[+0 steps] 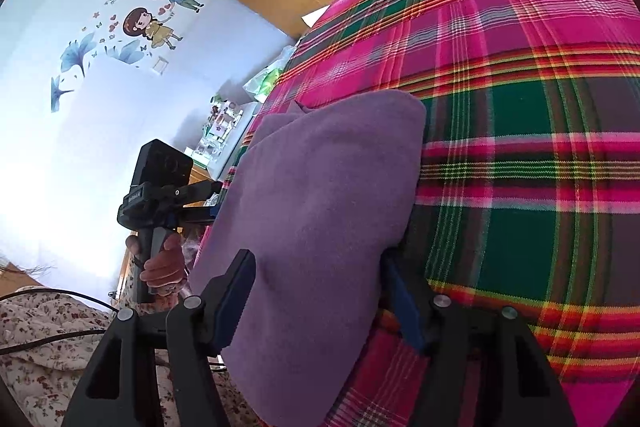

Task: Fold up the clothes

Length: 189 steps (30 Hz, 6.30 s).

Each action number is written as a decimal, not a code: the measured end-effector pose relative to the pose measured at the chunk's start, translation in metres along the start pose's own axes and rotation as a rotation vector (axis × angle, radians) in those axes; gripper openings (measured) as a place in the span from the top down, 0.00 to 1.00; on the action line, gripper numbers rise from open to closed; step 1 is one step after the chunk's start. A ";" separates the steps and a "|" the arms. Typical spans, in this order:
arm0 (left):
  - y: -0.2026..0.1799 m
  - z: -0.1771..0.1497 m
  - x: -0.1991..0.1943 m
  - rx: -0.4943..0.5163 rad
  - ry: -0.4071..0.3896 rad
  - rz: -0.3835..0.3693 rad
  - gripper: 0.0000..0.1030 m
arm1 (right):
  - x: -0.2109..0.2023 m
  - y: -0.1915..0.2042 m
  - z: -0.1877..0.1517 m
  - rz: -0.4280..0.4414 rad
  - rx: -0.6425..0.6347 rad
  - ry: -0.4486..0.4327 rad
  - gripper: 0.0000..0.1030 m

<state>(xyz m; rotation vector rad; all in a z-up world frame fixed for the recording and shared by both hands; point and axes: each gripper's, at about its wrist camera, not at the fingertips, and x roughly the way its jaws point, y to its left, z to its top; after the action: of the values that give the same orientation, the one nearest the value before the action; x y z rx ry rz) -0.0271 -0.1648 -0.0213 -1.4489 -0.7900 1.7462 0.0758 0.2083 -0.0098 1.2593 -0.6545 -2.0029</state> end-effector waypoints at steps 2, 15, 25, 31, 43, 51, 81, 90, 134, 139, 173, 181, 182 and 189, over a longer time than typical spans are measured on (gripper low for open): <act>-0.003 0.002 0.005 0.005 0.010 -0.004 0.32 | 0.000 0.001 0.001 -0.003 -0.001 0.001 0.38; -0.010 -0.001 0.012 0.005 -0.004 0.014 0.33 | 0.006 0.005 0.004 -0.019 0.029 -0.013 0.37; -0.031 -0.009 0.018 0.069 -0.045 0.167 0.34 | 0.011 0.025 -0.002 -0.154 -0.045 -0.056 0.44; -0.023 -0.010 0.018 -0.001 -0.070 0.191 0.58 | 0.012 0.031 -0.004 -0.212 -0.067 -0.082 0.48; -0.032 -0.012 0.015 0.015 -0.113 0.198 0.66 | 0.010 0.041 -0.006 -0.236 -0.102 -0.132 0.59; -0.043 -0.006 0.016 0.032 -0.129 0.187 0.67 | 0.005 0.043 0.001 -0.219 -0.107 -0.162 0.62; -0.068 0.079 0.020 0.112 -0.176 0.212 0.68 | 0.003 0.037 0.088 -0.293 -0.202 -0.273 0.65; -0.065 0.109 0.019 0.115 -0.196 0.226 0.68 | 0.020 0.032 0.122 -0.315 -0.210 -0.278 0.65; -0.023 0.183 0.048 0.092 -0.186 0.275 0.68 | 0.051 -0.023 0.174 -0.436 -0.051 -0.273 0.46; -0.021 0.179 0.044 0.086 -0.192 0.286 0.68 | 0.045 -0.024 0.170 -0.418 -0.020 -0.274 0.45; -0.029 0.100 0.047 0.154 -0.220 0.423 0.68 | 0.046 0.021 0.105 -0.528 -0.252 -0.225 0.87; -0.036 0.091 0.035 0.152 -0.230 0.456 0.66 | 0.037 0.027 0.099 -0.544 -0.202 -0.207 0.86; -0.039 0.088 0.034 0.155 -0.232 0.464 0.66 | 0.035 0.029 0.097 -0.550 -0.198 -0.203 0.83; -0.060 0.052 0.027 0.197 -0.251 0.558 0.55 | 0.034 0.046 0.081 -0.573 -0.183 -0.155 0.68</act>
<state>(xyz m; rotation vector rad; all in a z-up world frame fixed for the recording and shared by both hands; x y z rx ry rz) -0.0723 -0.1095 0.0225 -1.4152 -0.3279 2.3850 0.0042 0.1570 0.0363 1.2856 -0.1729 -2.5766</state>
